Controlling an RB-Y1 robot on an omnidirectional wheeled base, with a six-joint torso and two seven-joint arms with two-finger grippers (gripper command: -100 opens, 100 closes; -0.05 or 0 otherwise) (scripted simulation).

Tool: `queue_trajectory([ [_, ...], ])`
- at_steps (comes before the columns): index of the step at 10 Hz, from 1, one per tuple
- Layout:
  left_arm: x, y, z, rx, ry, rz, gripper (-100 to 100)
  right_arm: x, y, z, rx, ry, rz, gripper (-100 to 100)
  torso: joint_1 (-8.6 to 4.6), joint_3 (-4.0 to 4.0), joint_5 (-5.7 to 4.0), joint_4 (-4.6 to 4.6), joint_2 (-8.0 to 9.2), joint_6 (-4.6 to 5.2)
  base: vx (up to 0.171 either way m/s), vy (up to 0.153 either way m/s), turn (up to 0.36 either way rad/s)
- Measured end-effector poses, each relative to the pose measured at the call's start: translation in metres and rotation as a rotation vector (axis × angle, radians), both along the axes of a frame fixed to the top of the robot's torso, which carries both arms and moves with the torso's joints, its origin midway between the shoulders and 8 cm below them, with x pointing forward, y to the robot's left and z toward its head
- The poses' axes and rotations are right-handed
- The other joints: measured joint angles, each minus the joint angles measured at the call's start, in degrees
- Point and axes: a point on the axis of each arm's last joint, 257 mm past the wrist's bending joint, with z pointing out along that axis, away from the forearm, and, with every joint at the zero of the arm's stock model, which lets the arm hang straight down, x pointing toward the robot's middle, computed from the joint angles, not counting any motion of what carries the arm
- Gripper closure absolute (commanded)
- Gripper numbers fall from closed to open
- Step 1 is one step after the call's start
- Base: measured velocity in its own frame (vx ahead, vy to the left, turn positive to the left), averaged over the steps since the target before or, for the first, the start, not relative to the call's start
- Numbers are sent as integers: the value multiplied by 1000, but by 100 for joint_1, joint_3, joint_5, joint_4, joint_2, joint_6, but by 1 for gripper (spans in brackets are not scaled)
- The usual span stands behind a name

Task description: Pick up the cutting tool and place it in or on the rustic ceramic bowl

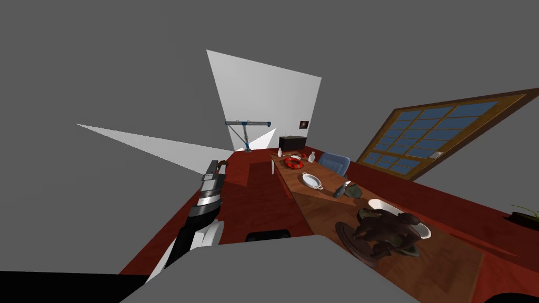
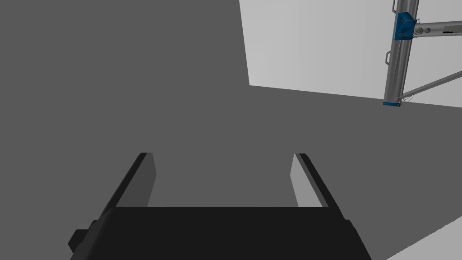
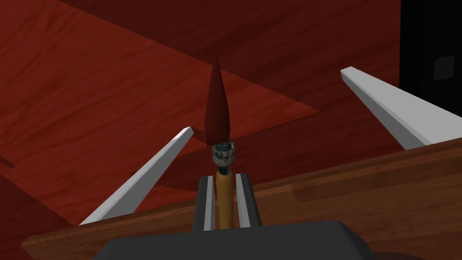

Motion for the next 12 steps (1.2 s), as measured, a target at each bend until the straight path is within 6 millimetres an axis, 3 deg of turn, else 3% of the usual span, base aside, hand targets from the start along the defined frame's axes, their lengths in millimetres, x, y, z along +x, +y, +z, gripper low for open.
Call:
queue_trajectory([
  [5, 0, 0, 0, 0, 0, 0, 0, 30, -18, 17, 13, -31, -1, 100, -6, -7, -1, -2, -14, -8, 16, -33, 83],
  [12, 0, 0, 0, 0, 0, 0, 0, 73, -21, 34, 71, -77, -10, 100, 3, -6, -10, -2, -9, 9, 29, -27, 94],
])
